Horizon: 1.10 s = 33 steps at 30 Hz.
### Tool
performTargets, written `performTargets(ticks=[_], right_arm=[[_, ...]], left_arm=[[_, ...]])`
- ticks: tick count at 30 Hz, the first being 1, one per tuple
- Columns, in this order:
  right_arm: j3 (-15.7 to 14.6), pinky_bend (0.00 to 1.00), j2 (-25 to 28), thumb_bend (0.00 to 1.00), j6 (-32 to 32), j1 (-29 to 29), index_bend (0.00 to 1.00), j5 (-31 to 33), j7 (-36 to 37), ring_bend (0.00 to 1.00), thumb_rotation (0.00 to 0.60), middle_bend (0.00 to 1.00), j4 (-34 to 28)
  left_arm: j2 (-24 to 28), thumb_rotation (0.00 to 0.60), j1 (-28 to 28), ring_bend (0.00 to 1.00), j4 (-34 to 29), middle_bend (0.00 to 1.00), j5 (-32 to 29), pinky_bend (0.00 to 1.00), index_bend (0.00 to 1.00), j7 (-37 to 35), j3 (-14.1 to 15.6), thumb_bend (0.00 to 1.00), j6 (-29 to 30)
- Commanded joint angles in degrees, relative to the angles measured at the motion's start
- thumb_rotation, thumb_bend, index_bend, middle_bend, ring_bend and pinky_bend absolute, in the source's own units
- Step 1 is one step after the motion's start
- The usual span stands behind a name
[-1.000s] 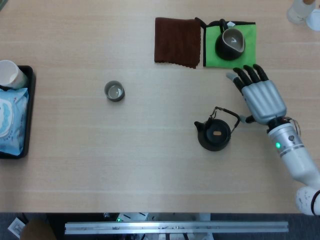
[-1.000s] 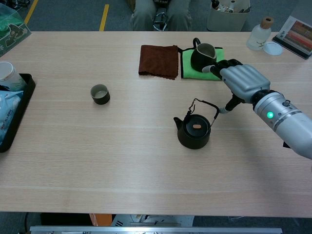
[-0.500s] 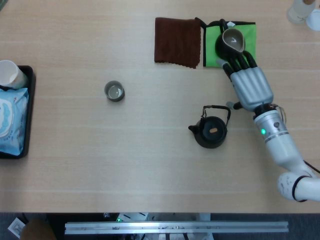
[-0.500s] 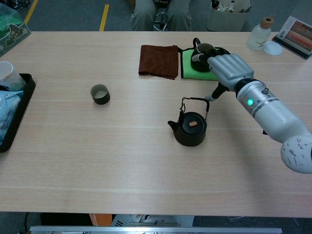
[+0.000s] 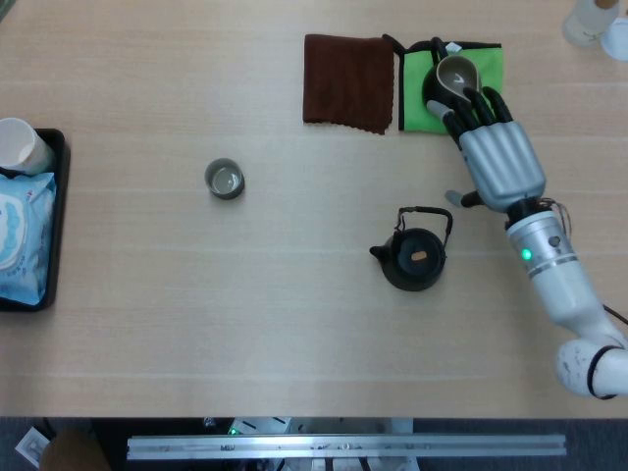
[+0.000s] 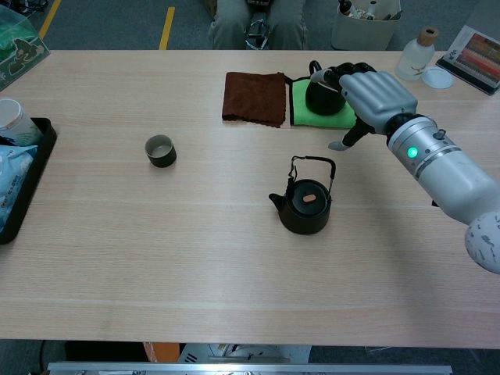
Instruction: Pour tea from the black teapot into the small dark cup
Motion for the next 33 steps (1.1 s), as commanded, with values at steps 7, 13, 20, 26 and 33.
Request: performTargets(ticks=[7, 13, 20, 26, 33], right_arm=[[-4.3, 0.08, 11.5, 0.07, -0.8, -3.6, 0.23, -3.6, 5.9, 0.36, 0.6, 0.43, -12.4], [-6.2, 0.1, 11.7, 0.07, -1.7, -4.1, 0.29, -5.2, 8.7, 0.41, 0.6, 0.47, -13.0], [-6.8, 0.1, 9.3, 0.07, -3.7, -3.0, 0.29, -4.7, 9.6, 0.41, 0.6, 0.47, -11.9], [-6.7, 0.1, 7.7, 0.06, -3.6, -2.4, 0.29, -4.7, 9.6, 0.41, 0.6, 0.47, -11.4], [-6.3, 0.1, 8.3, 0.0, -6.5, -1.1, 0.28, -1.7, 10.6, 0.36, 0.6, 0.43, -12.1]], left_arm=[[-0.4, 0.6, -0.4, 0.26, -0.6, 0.28, 0.7, 0.28, 0.28, 0.9, 0.3, 0.41, -0.7], [-0.3, 0.6, -0.3, 0.26, -1.0, 0.28, 0.9, 0.28, 0.28, 1.3, 0.5, 0.41, -0.7], [0.2, 0.6, -0.1, 0.26, -1.4, 0.28, 0.9, 0.28, 0.28, 1.3, 0.6, 0.41, -0.4], [0.6, 0.6, 0.2, 0.26, -1.9, 0.28, 0.8, 0.28, 0.28, 1.5, 0.7, 0.41, -0.1], [0.6, 0.6, 0.2, 0.26, -2.3, 0.28, 1.0, 0.28, 0.28, 1.9, 0.7, 0.41, -0.2]])
